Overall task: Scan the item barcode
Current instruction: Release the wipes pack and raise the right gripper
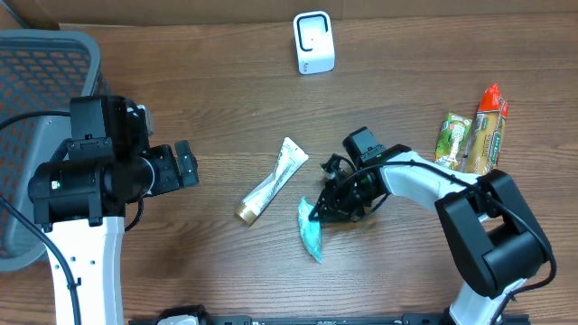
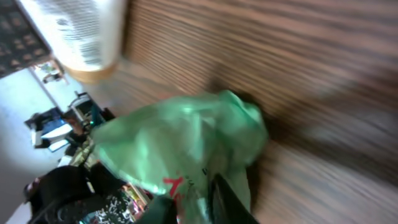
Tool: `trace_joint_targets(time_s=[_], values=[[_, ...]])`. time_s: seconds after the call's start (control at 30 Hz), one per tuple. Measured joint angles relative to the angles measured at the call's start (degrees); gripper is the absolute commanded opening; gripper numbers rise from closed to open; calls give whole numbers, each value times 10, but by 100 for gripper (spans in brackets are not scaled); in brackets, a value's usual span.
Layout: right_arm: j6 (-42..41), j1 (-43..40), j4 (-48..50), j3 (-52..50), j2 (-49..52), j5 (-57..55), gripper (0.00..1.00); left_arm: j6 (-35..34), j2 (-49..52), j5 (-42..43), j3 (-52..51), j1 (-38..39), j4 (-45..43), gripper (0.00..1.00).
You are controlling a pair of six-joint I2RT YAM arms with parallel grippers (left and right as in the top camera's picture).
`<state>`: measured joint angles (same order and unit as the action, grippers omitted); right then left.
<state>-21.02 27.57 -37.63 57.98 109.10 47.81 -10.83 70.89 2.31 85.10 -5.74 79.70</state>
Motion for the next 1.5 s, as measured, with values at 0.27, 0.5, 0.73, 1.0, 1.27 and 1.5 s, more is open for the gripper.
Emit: trace_joint_targets(time_s=[0.27, 0.5, 0.73, 1.0, 1.27, 1.5], values=[[0, -39, -66, 4, -2, -109, 35, 0, 0, 0, 0, 0, 0, 100], [14, -35, -138, 46, -3, -194, 37, 0, 0, 0, 0, 0, 0, 100], [51, -36, -233, 118, -17, -252, 38, 0, 0, 0, 0, 0, 0, 100], [81, -36, -284, 155, -109, -258, 41, 0, 0, 0, 0, 0, 0, 100], [88, -35, -279, 155, -111, -265, 41, 0, 0, 0, 0, 0, 0, 100], [90, -35, -280, 155, -111, -269, 41, 0, 0, 0, 0, 0, 0, 100]])
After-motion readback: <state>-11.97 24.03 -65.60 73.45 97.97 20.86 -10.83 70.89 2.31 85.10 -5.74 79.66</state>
